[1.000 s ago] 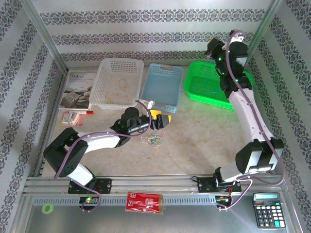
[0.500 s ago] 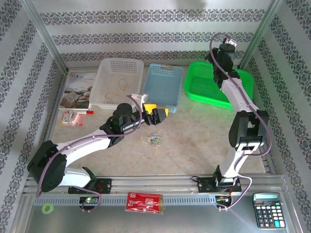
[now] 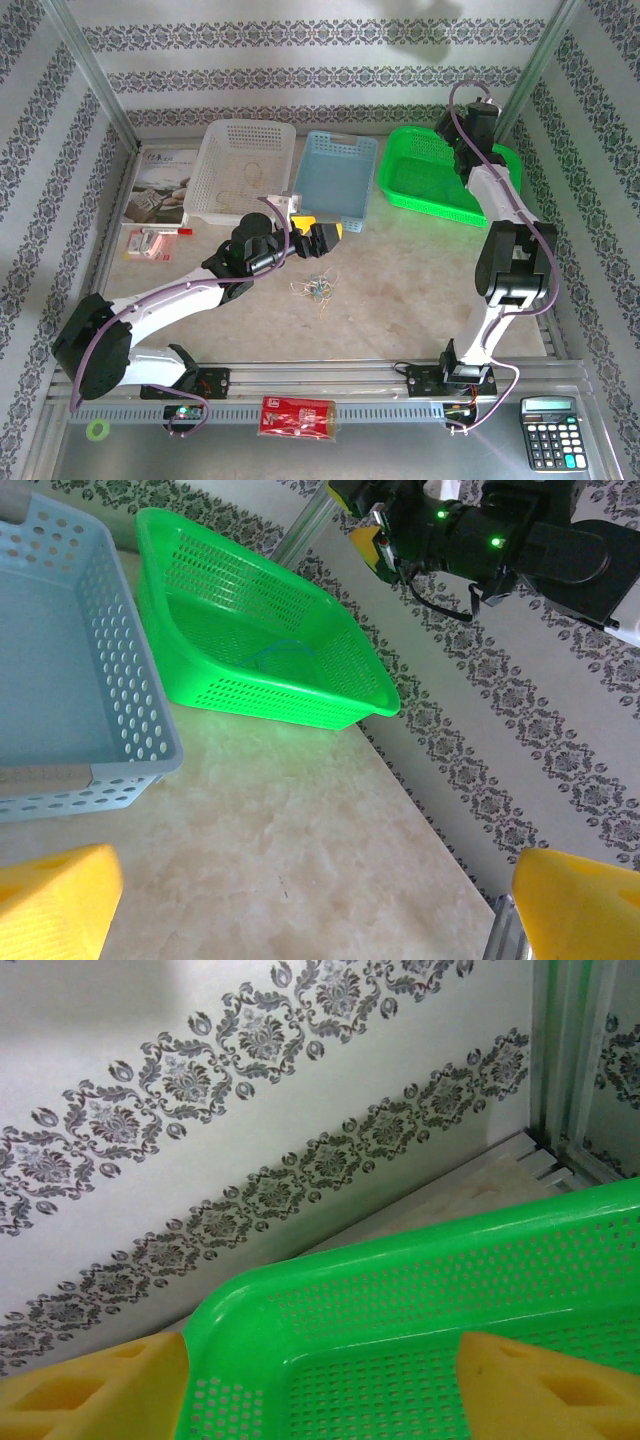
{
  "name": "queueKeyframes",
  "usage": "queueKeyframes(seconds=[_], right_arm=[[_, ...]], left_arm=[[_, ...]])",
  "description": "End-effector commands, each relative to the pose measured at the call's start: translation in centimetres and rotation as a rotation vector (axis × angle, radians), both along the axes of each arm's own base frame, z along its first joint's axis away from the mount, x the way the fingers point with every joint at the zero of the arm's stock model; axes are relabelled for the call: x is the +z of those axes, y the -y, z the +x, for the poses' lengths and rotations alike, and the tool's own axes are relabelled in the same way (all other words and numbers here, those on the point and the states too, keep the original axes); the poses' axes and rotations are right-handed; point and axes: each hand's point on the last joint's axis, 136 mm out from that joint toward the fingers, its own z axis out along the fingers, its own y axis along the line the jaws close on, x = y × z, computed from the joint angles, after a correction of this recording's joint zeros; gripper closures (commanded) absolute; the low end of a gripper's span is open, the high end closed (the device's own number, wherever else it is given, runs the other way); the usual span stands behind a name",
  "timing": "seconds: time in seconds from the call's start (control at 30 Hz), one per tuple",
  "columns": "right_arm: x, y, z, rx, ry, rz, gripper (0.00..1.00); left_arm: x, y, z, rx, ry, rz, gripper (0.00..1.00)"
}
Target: Untangle the cables
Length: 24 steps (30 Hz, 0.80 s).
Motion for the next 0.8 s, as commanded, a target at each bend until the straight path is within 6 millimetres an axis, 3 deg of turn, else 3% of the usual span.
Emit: queueKeyframes(seconds=[0.0, 0.23, 0.37, 0.57, 0.77], right_arm=[[3.9, -1.1, -1.1, 0.04, 0.068, 0.023, 0.29], [4.8, -4.3, -2.7, 0.151, 0.094, 0.149, 0.31], [4.5, -8.0, -4.5, 0.25, 0.088, 0.207, 0.32], [2.4, -14.9, -8.7, 0.436, 0.029, 0.26, 0.34], [-2.5, -22.5, -15.3, 0.633, -0.1, 0.229, 0.36]], left_arm=[[0.4, -0.5, 0.2, 0.033, 0.0, -0.004, 0.0], [-0.4, -1.7, 0.5, 0.093, -0.022, -0.001, 0.0], [-1.1, -2.7, 0.7, 0.138, -0.036, 0.019, 0.0], [-2.8, -4.9, 0.9, 0.225, -0.099, 0.029, 0.0], [-5.4, -7.3, 0.9, 0.305, -0.218, 0.03, 0.0]])
